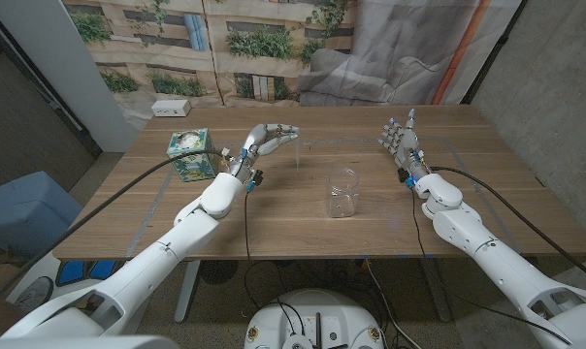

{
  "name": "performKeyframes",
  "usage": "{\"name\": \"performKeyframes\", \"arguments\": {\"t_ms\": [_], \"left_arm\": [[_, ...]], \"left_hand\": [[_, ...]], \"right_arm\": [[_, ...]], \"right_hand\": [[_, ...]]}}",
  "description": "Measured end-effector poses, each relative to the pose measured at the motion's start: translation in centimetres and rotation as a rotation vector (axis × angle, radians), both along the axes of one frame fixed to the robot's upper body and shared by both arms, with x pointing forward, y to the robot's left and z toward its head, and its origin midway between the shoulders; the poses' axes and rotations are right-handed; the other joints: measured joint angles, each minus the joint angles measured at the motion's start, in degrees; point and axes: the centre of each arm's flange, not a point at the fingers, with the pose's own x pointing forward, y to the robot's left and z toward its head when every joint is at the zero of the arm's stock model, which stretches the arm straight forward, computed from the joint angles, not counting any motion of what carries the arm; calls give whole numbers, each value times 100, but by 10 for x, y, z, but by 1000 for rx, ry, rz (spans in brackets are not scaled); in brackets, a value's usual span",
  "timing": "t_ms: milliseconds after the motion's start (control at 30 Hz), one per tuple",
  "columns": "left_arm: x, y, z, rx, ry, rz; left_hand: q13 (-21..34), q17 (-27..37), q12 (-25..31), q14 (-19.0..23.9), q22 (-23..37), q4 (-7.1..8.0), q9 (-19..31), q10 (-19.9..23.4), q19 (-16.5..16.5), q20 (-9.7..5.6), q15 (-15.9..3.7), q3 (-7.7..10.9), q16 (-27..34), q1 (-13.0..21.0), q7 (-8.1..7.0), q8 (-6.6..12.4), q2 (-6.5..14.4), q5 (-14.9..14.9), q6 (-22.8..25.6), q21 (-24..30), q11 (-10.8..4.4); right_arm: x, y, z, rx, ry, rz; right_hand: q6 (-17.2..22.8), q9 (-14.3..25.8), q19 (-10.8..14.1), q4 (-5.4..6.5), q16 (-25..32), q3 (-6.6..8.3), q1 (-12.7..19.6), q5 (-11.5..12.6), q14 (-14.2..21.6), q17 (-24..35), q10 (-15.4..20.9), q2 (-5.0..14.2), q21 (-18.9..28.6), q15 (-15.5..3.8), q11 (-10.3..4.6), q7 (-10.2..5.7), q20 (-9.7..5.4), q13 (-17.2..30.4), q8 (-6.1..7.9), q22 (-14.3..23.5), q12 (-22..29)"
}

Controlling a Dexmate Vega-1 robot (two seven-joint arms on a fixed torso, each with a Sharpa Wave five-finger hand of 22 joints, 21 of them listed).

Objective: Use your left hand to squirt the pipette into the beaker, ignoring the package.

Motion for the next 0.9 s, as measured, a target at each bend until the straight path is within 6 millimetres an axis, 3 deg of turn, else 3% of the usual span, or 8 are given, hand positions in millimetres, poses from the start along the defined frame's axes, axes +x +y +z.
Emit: {"name": "performKeyframes", "arguments": {"t_ms": [900], "left_arm": [[-6, -3, 3, 13, -30, -1]], "left_hand": [[0, 15, 0, 0, 1, -10, 0, -53, 0, 0, 0, 11, 0, -127, -19, 0, -67, 0, -57, 0, -11]], "right_arm": [[0, 0, 0, 0, -1, 0]], "right_hand": [[0, 0, 0, 0, 0, 0, 0, 0, 0, 0, -24, 0, 0, 0, 21, 0, 0, 1, 0, 0, 0]]}}
